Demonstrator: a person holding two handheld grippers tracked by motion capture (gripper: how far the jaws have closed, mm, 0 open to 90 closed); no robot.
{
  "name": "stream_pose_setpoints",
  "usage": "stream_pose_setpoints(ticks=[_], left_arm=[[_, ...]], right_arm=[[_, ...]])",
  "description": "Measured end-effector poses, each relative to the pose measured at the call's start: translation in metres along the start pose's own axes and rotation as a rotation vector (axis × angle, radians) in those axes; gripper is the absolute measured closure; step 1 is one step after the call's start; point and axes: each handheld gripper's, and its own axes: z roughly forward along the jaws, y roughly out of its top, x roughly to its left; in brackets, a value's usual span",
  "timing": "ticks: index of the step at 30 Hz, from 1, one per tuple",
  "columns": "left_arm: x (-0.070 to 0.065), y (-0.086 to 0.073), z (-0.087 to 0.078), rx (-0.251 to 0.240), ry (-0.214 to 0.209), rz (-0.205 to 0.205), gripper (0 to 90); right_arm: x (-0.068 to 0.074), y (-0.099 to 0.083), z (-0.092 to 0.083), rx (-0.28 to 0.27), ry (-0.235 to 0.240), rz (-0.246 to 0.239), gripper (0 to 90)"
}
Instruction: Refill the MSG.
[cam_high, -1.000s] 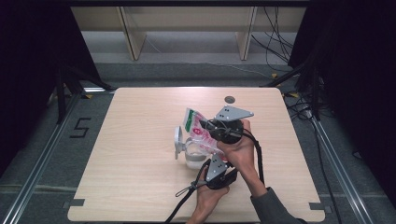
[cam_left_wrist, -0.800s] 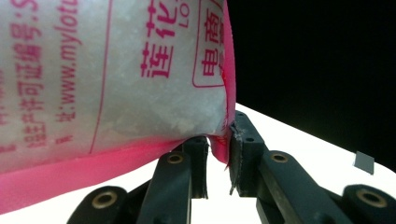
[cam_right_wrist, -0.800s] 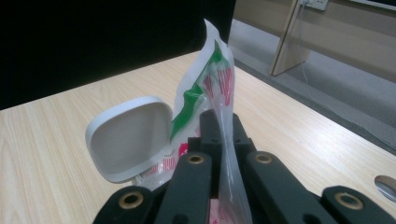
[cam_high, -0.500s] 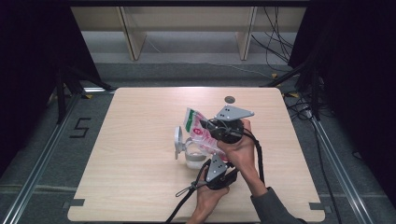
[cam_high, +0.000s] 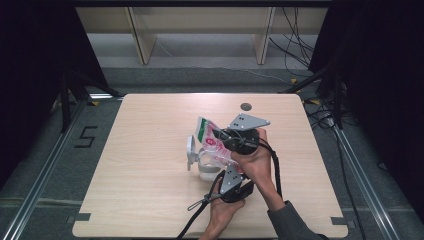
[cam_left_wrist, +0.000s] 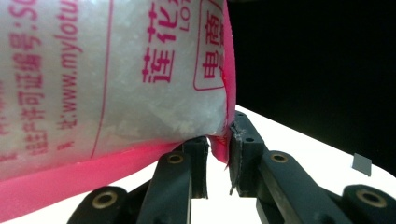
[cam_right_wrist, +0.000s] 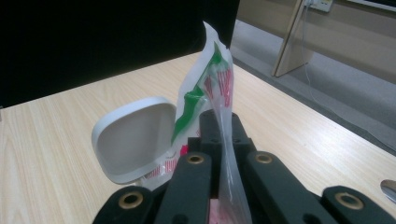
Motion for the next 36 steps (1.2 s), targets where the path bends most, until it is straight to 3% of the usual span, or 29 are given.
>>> stream_pose_setpoints(ticks=[1, 2, 3, 7, 8, 10, 19, 20, 22, 24, 28, 29, 31, 36], left_arm=[[-0.0003, -0.0002, 0.0004, -0.002, -0.002, -0.003, 78.1], [-0.0002, -0.0007, 0.0010, -0.001, 0.001, 0.001, 78.1], [-0.0001, -0.0013, 0.0012, -0.003, 0.000, -0.005, 78.0], [0.0000, -0.0003, 0.0001, -0.003, 0.001, 0.003, 78.1], [0.0001, -0.0006, 0.0004, -0.001, 0.004, 0.007, 78.1], [0.0001, -0.0009, 0.0004, 0.003, 0.004, 0.008, 78.2], [0.0003, -0.0011, 0.0011, -0.005, 0.004, -0.004, 78.2], [0.0003, -0.0014, 0.0012, -0.002, 0.004, -0.005, 78.2], [0.0008, -0.0009, 0.0005, 0.002, 0.006, 0.004, 78.2], [0.0009, 0.0000, -0.0006, 0.006, 0.014, 0.006, 78.2], [0.0007, 0.0002, -0.0006, 0.000, 0.005, 0.001, 78.2], [0.0008, 0.0000, -0.0004, 0.001, 0.006, 0.002, 78.1], [0.0015, -0.0008, 0.0001, -0.001, 0.009, 0.000, 78.2], [0.0017, -0.0001, 0.0001, -0.007, 0.000, -0.006, 78.1]], right_arm=[[-0.0008, -0.0002, 0.0008, -0.005, -0.010, -0.019, 90.0], [0.0021, -0.0018, 0.0020, 0.000, -0.011, 0.019, 90.0], [-0.0002, -0.0018, 0.0022, 0.010, -0.007, -0.006, 90.0], [0.0008, -0.0014, 0.0013, -0.001, -0.006, 0.022, 90.0], [-0.0004, -0.0005, 0.0008, 0.003, 0.009, 0.002, 90.0], [0.0008, -0.0007, -0.0003, 0.008, 0.003, 0.028, 90.0], [0.0006, -0.0008, 0.0001, -0.002, -0.006, 0.017, 90.0], [0.0002, -0.0011, 0.0016, -0.013, -0.015, -0.001, 90.0], [0.0015, -0.0012, 0.0013, 0.014, -0.002, 0.022, 90.0], [0.0023, -0.0005, 0.0004, 0.002, -0.004, 0.027, 90.0], [0.0012, 0.0001, 0.0011, -0.011, -0.011, -0.011, 90.0], [0.0033, -0.0006, 0.0012, 0.003, -0.006, 0.015, 90.0], [0.0035, -0.0014, 0.0025, -0.001, -0.008, 0.024, 90.0], [0.0038, -0.0008, 0.0022, -0.009, -0.017, 0.008, 90.0]])
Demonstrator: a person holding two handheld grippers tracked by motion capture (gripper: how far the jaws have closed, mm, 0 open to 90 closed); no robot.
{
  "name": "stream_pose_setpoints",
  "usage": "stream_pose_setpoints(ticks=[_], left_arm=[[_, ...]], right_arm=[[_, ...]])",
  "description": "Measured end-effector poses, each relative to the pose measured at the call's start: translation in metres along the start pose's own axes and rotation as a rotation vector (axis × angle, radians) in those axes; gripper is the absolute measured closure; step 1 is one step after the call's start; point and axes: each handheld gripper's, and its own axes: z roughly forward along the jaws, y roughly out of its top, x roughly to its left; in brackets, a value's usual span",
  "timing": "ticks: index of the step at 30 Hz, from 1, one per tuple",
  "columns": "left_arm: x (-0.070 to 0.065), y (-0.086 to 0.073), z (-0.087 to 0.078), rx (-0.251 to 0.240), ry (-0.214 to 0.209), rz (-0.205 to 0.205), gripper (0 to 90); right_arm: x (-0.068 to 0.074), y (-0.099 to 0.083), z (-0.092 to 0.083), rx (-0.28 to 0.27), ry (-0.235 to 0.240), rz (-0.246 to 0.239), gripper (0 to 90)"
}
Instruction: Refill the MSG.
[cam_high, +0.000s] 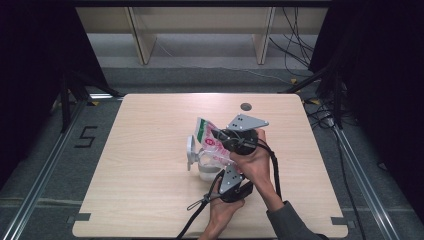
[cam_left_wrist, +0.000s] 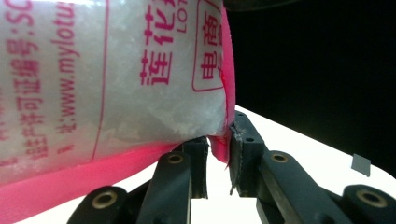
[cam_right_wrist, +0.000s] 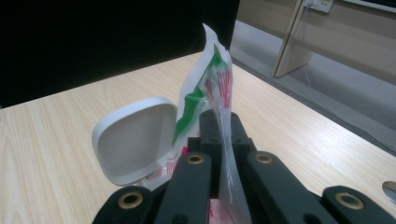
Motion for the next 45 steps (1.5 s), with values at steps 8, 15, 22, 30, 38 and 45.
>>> stream_pose_setpoints(ticks=[8, 15, 22, 30, 38, 45], left_arm=[[0.0004, 0.0004, -0.0002, -0.001, 0.001, -0.003, 78.1], [0.0002, 0.0011, -0.0012, 0.008, 0.011, 0.002, 78.2], [0.0009, 0.0000, 0.0008, -0.004, 0.001, -0.001, 78.2], [0.0009, 0.0003, 0.0003, -0.002, 0.001, -0.002, 78.3], [0.0012, 0.0009, -0.0006, -0.003, 0.010, 0.005, 78.3], [0.0013, 0.0007, -0.0003, -0.007, 0.006, 0.001, 78.2]], right_arm=[[-0.0002, 0.0006, 0.0005, 0.009, 0.013, -0.021, 90.0], [0.0011, 0.0005, 0.0003, 0.011, 0.015, -0.001, 90.0], [-0.0007, 0.0002, 0.0009, -0.008, 0.007, -0.006, 90.0], [-0.0003, 0.0006, -0.0002, 0.007, 0.019, 0.013, 90.0], [0.0008, 0.0011, 0.0005, -0.004, 0.022, 0.011, 90.0], [0.0005, 0.0010, 0.0024, -0.005, 0.026, 0.000, 90.0]])
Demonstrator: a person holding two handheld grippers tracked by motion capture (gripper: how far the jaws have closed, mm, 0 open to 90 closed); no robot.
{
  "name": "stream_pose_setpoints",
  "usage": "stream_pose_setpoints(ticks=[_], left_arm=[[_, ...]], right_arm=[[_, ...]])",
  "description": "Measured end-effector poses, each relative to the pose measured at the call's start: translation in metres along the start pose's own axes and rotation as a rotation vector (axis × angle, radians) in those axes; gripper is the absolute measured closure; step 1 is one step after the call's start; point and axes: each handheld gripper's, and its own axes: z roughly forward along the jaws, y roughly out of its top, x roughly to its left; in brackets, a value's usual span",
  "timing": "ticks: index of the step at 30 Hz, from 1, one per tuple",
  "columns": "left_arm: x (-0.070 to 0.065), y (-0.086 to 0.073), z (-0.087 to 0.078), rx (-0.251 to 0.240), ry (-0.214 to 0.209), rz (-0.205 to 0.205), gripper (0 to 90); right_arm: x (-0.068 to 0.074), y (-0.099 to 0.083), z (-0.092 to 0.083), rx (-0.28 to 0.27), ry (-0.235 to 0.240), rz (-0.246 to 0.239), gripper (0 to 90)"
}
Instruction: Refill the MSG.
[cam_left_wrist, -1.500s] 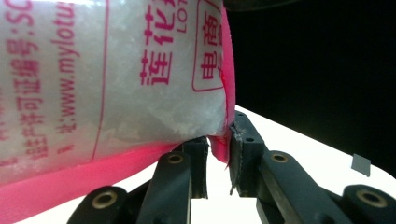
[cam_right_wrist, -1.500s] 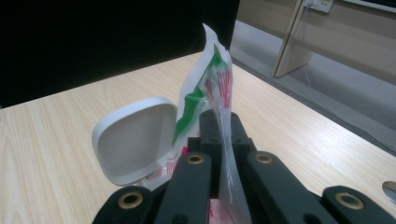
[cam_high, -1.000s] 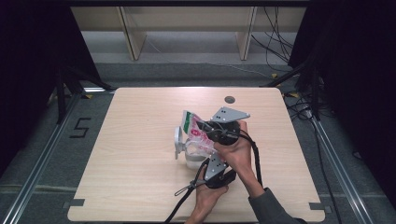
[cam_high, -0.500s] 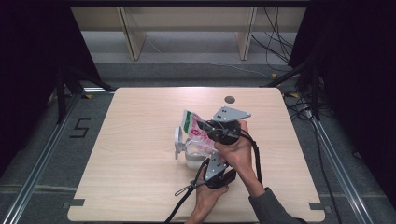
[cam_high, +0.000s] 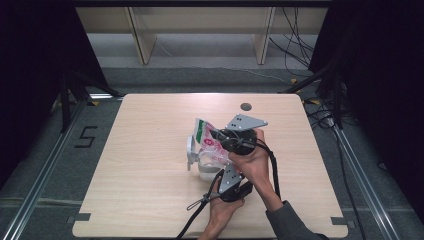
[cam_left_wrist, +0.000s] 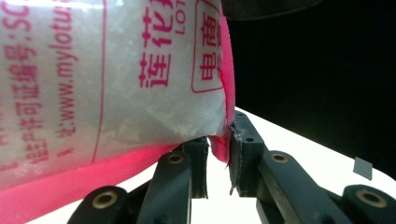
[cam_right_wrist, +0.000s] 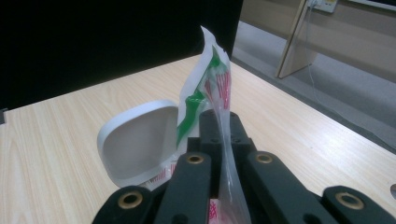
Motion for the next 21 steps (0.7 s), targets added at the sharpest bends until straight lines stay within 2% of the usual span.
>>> stream_pose_setpoints(ticks=[1, 4, 5, 13, 16, 20, 21], left_arm=[[-0.0003, 0.0001, -0.0001, 0.001, 0.000, -0.002, 78.2], [-0.0004, 0.0005, -0.0006, 0.006, 0.007, 0.002, 78.2], [0.0002, 0.0000, 0.0001, 0.001, 0.003, 0.001, 78.2], [0.0002, 0.0011, -0.0010, 0.009, 0.018, -0.002, 78.2], [0.0021, 0.0011, 0.0003, -0.005, 0.001, -0.005, 78.3], [0.0018, 0.0017, 0.0011, -0.014, 0.002, -0.012, 78.3], [0.0022, 0.0019, 0.0006, -0.004, 0.004, -0.013, 78.3]], right_arm=[[-0.0011, 0.0000, 0.0001, 0.000, -0.010, -0.013, 90.0], [-0.0017, -0.0001, -0.0001, 0.008, 0.004, 0.003, 90.0], [-0.0024, 0.0002, -0.0004, 0.007, -0.002, -0.007, 90.0], [-0.0006, 0.0007, 0.0011, 0.007, -0.004, 0.013, 90.0], [-0.0009, 0.0014, 0.0019, 0.007, 0.002, 0.008, 90.0], [-0.0004, 0.0020, 0.0019, 0.010, 0.000, 0.012, 89.9], [-0.0004, 0.0021, 0.0020, 0.011, 0.001, 0.011, 89.9]])
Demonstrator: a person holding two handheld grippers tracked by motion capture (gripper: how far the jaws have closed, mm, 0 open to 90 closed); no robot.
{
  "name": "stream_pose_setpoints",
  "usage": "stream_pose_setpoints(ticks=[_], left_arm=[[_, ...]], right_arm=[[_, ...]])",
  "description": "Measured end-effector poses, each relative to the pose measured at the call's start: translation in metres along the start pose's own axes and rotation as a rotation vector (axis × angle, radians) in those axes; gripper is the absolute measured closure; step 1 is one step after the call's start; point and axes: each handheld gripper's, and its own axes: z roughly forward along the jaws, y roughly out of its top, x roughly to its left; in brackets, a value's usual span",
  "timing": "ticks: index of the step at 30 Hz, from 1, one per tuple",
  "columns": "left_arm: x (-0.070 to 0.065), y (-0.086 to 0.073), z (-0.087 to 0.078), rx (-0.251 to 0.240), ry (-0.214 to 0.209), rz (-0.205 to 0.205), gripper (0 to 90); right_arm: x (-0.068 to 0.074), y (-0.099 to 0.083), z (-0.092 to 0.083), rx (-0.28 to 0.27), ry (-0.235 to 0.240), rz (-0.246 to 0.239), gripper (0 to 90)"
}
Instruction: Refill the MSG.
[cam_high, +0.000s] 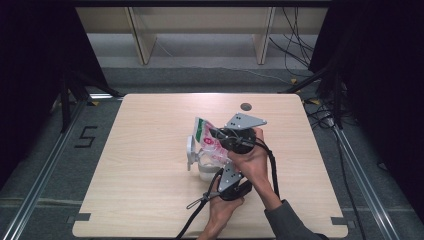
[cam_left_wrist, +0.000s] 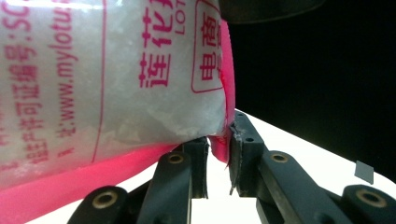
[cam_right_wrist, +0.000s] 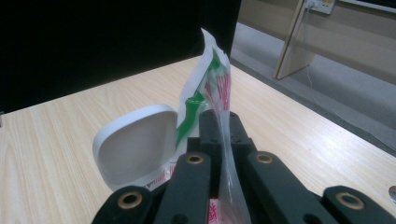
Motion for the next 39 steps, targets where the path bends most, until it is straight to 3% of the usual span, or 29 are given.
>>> stream_pose_setpoints(ticks=[7, 8, 9, 17, 24, 25, 26, 29, 31, 32, 33, 39], left_arm=[[0.0003, 0.0012, 0.0002, -0.008, -0.005, 0.000, 78.3], [0.0002, 0.0012, 0.0001, -0.007, -0.005, 0.000, 78.3], [0.0000, 0.0012, -0.0001, -0.007, -0.004, 0.002, 78.3], [0.0006, 0.0009, 0.0005, -0.006, -0.006, 0.004, 78.3], [0.0026, 0.0005, 0.0007, -0.006, -0.007, 0.008, 78.5], [0.0025, 0.0006, 0.0006, -0.007, -0.006, 0.005, 78.5], [0.0026, 0.0007, 0.0004, -0.008, -0.009, 0.002, 78.5], [0.0023, -0.0004, 0.0012, -0.008, -0.009, -0.002, 78.4], [0.0024, 0.0000, 0.0009, -0.006, -0.010, -0.002, 78.5], [0.0021, 0.0007, -0.0001, 0.001, -0.001, 0.001, 78.5], [0.0023, 0.0007, 0.0005, -0.008, -0.004, 0.000, 78.6], [0.0026, 0.0011, -0.0004, 0.000, -0.006, -0.001, 78.5]], right_arm=[[0.0030, 0.0014, -0.0006, -0.007, -0.014, -0.011, 89.9], [0.0006, 0.0019, 0.0002, -0.018, -0.018, -0.053, 89.8], [0.0025, 0.0014, -0.0002, -0.005, -0.012, -0.011, 89.8], [0.0032, 0.0012, 0.0001, -0.013, -0.014, 0.002, 89.8], [0.0036, 0.0024, -0.0010, -0.023, -0.017, -0.014, 89.8], [0.0025, 0.0029, -0.0007, -0.026, -0.016, -0.038, 89.8], [0.0043, 0.0024, -0.0010, -0.010, -0.007, -0.013, 89.8], [0.0019, 0.0016, 0.0009, -0.014, -0.006, -0.039, 89.8], [0.0024, 0.0015, 0.0009, -0.007, 0.002, -0.027, 89.8], [0.0006, 0.0021, 0.0002, -0.021, -0.016, -0.056, 89.8], [0.0043, 0.0020, -0.0012, -0.004, 0.001, 0.002, 89.8], [0.0050, 0.0013, 0.0028, -0.006, -0.012, -0.042, 89.7]])
